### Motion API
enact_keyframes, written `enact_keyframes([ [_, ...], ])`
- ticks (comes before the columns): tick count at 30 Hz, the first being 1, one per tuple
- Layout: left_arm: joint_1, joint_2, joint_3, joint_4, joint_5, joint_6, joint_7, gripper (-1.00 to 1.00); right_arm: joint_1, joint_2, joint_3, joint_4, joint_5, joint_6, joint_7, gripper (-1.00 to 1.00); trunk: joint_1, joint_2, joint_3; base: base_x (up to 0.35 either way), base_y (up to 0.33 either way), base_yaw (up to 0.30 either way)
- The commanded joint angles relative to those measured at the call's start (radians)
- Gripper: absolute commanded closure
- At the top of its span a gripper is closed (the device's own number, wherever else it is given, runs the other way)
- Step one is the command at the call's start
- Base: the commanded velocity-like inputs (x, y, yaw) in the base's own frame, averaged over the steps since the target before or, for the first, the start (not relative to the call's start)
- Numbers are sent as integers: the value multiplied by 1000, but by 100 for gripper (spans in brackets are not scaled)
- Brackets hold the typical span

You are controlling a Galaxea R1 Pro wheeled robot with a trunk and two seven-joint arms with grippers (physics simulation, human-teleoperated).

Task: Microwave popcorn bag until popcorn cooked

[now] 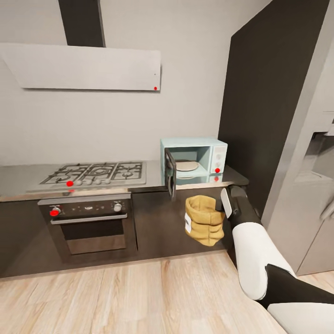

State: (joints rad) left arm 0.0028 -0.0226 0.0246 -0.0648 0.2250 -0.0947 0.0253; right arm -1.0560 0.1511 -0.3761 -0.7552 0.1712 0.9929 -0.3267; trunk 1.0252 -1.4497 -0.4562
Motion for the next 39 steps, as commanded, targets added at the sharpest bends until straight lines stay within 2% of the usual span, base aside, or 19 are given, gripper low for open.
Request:
enact_keyframes([
  [1,0,0,2,-1,2,-2,2,-100,-1,1,-5,-1,10,2,5,100,0,-1,-1,0,0,3],
  [7,0,0,2,-2,2,-2,2,-100,-1,-8,-8,19,10,18,7,100,0,-1,-1,0,0,0],
  [9,0,-1,3,-2,2,-2,2,-100,-1,-9,-8,17,15,54,6,100,0,-1,-1,0,0,0],
  [18,0,-2,3,-3,2,-2,2,-100,-1,-14,-6,6,23,54,2,100,0,-1,-1,0,0,0],
  [23,0,-2,3,-3,2,-2,2,-100,-2,-36,-6,5,23,54,-1,100,0,-1,-1,0,0,0],
  [28,0,-2,3,-3,2,-2,2,-100,-6,-41,-7,5,24,54,-17,100,0,-1,-1,0,0,0],
  [32,0,-2,3,-3,2,-3,2,-100,-47,-39,-7,7,21,54,-20,100,0,-1,-1,0,0,0],
  [39,0,-2,3,-3,2,-2,2,-100,-163,-35,-7,22,14,54,-57,100,0,-1,-1,0,0,0],
])
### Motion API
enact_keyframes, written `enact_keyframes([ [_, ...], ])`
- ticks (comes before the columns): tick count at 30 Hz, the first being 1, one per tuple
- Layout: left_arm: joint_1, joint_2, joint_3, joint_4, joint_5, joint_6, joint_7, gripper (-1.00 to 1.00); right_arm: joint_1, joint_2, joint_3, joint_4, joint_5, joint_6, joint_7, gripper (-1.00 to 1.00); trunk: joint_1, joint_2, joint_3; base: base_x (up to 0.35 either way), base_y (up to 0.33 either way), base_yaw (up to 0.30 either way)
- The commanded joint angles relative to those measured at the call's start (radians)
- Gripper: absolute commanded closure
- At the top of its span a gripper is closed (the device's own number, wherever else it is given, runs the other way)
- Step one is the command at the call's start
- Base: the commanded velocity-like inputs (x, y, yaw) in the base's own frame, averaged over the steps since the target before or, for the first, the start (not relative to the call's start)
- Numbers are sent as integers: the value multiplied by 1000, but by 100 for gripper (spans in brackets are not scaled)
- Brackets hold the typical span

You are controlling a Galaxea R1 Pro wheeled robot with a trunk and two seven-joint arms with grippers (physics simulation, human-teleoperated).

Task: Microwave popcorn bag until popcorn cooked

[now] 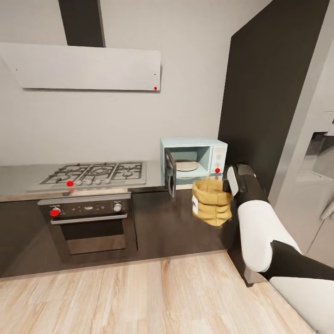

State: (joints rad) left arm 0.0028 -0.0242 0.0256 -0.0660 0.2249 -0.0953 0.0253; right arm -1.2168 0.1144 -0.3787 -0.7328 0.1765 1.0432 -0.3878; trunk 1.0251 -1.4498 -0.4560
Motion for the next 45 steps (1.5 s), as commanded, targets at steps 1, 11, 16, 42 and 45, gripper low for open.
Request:
enact_keyframes([
  [1,0,0,2,-2,2,-1,2,-100,-18,2,-5,0,8,4,-2,100,0,0,-1,0,0,0],
  [11,0,0,2,-2,2,-1,2,-100,-171,1,-6,133,8,4,-11,100,0,0,-1,0,0,0],
  [16,0,0,2,-2,2,-1,2,-100,-228,1,-9,152,8,4,-11,100,0,0,-1,0,0,0],
  [42,0,-1,4,-4,2,-1,1,-100,-245,12,-14,144,6,4,-6,100,0,0,-1,0,0,0],
  [45,0,1,2,-3,3,0,0,-100,-245,13,-14,144,6,4,-6,100,0,0,-1,199,0,0],
])
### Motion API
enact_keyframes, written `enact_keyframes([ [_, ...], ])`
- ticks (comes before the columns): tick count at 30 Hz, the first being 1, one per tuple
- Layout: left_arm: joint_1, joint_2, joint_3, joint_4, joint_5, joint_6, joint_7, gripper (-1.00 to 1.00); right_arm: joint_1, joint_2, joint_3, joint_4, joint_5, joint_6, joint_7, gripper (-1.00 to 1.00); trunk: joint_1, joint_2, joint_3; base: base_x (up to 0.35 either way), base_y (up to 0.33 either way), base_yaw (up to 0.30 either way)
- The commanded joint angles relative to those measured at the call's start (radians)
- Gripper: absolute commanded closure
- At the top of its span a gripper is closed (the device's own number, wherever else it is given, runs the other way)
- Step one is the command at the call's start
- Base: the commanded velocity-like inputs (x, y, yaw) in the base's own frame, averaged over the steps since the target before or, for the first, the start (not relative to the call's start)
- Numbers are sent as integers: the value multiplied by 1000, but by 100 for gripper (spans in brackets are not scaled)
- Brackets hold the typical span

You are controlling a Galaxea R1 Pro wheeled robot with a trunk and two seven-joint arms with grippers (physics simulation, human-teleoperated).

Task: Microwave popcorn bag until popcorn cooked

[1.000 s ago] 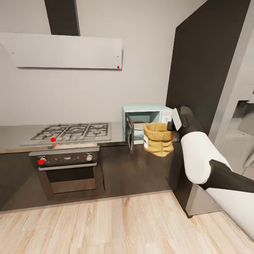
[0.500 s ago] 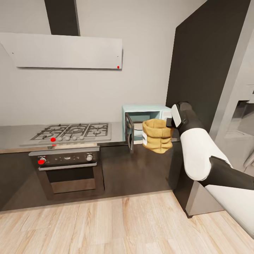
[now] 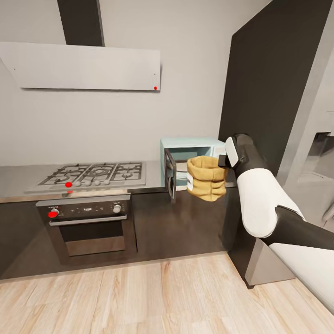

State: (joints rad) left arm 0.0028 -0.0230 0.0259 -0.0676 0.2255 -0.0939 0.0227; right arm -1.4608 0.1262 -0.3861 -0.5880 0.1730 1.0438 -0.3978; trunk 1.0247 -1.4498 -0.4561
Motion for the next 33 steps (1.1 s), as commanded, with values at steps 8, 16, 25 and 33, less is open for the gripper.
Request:
enact_keyframes([
  [8,0,0,2,-1,3,-1,3,-100,-1,2,-6,-1,10,3,4,100,0,0,-1,311,0,0],
  [16,0,0,3,-1,3,-1,3,-100,-1,3,-9,-2,7,3,9,100,0,0,-1,321,0,0],
  [25,0,-1,3,-1,2,-1,3,-100,-1,2,-37,-1,-40,3,12,100,0,0,-1,319,0,0],
  [33,0,-1,3,-1,2,-1,3,-100,-1,1,-46,0,-52,3,9,100,0,0,-1,157,0,0],
])
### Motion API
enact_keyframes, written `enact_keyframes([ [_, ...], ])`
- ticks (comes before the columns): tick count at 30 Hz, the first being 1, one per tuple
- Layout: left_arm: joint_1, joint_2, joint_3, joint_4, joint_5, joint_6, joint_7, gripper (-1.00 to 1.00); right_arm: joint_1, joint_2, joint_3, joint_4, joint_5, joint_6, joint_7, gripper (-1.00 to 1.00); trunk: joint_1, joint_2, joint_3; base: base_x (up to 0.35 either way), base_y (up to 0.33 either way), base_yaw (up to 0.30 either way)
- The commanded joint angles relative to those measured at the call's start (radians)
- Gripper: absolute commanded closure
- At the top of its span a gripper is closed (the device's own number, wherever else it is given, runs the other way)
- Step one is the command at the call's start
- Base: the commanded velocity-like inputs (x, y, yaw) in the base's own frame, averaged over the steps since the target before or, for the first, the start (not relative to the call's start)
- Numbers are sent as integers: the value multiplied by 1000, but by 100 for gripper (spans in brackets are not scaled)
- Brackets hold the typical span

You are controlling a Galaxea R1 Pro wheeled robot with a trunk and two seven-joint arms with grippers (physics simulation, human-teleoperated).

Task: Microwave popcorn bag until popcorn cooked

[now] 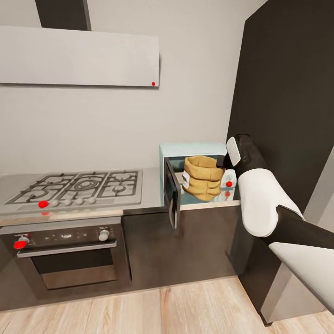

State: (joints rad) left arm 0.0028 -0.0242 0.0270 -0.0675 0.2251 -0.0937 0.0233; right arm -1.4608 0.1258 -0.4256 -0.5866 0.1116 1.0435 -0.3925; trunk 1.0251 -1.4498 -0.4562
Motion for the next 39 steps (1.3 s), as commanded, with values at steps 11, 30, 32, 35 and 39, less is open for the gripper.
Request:
enact_keyframes([
  [11,0,0,2,-1,2,-1,3,-100,7,2,-7,11,11,4,-4,100,0,-1,-1,2,0,0],
  [30,0,0,2,-1,2,-1,3,-100,8,0,-7,4,17,4,4,100,0,-1,-1,0,0,0],
  [32,0,0,2,-1,2,-1,3,-100,9,1,-7,9,17,4,6,100,0,-1,-1,0,0,0],
  [35,0,0,2,-1,2,-1,3,-100,9,0,-6,12,15,4,6,100,0,-1,-1,0,0,0],
  [39,0,0,2,-1,2,-1,3,-100,14,1,-6,13,12,4,6,100,0,-1,-1,0,0,0],
])
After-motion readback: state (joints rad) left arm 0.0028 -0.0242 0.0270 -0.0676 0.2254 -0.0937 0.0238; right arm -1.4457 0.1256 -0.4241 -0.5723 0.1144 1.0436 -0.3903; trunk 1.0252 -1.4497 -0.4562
